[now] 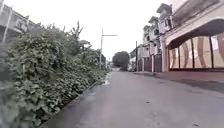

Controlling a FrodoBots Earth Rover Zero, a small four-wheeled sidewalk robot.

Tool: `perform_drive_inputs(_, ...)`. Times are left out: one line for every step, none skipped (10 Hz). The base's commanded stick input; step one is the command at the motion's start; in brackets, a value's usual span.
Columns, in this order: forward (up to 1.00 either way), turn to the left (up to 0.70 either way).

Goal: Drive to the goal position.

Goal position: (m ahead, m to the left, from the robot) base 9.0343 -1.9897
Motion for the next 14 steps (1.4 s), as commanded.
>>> perform_drive_inputs(1.00,-0.34)
perform_drive_inputs(1.00,-0.20)
perform_drive_inputs(1.00,0.00)
perform_drive_inputs(1.00,0.00)
perform_drive_inputs(1.00,-0.12)
perform_drive_inputs(1.00,-0.40)
perform_drive_inputs(1.00,-0.40)
perform_drive_inputs(1.00,-0.30)
perform_drive_inputs(1.00,0.00)
perform_drive_inputs(1.00,0.00)
perform_drive_inputs(1.00,0.00)
perform_drive_inputs(1.00,0.00)
perform_drive_inputs(1.00,0.00)
perform_drive_inputs(1.00,0.00)
